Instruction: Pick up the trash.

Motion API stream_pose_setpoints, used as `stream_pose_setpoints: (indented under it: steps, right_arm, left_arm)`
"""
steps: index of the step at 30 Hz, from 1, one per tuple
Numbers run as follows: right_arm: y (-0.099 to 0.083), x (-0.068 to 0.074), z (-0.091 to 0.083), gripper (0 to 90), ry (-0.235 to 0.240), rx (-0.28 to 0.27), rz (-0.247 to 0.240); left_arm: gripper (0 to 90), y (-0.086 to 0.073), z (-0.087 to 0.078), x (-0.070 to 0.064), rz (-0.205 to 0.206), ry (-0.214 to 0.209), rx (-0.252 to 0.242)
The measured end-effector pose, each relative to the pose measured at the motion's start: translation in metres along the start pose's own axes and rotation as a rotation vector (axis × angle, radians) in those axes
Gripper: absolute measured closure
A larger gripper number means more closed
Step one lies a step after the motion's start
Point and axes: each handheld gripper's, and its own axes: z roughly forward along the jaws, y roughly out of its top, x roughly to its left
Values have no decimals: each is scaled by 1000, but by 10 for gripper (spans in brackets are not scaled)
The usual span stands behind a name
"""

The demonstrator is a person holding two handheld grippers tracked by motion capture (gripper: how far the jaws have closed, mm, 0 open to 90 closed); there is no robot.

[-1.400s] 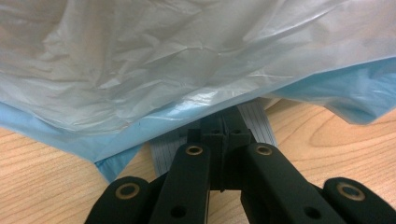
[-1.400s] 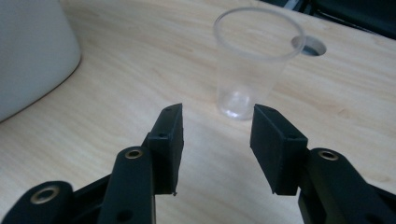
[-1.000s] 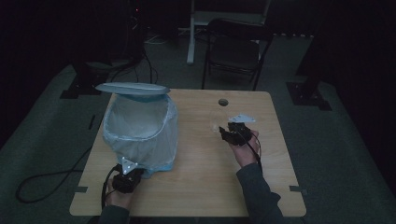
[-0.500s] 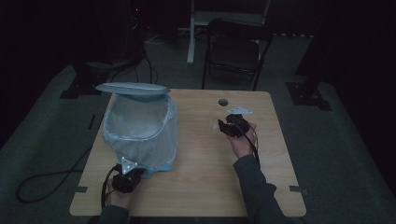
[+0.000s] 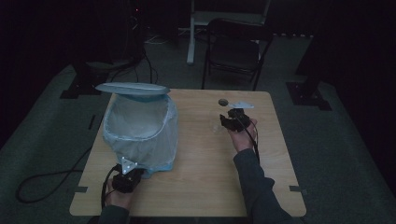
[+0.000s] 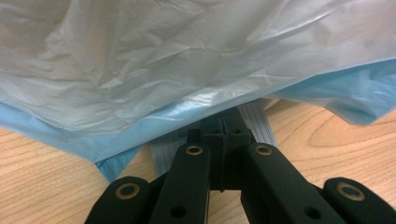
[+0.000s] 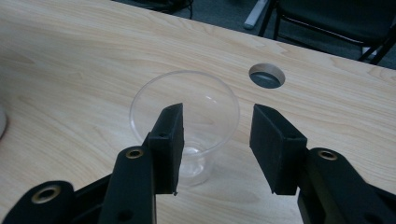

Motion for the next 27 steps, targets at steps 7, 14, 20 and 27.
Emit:
stream_pose_setpoints:
  steps: [7,14,20,27]
  right_arm:
    - [1,-3,10,544,6,28,1]
    - [-16,-10,7,553,51,49,35]
    - [-34,-14,0,782,91,64,31]
    - [-45,-10,-2,867,89,86,-27]
  left_arm:
    - [900,0,0,0,0,-2,0]
    - [900,0,0,0,-3,-2,-1]
    - [900,0,0,0,-3,-2,0]
    - [900,0,0,0,-3,-2,0]
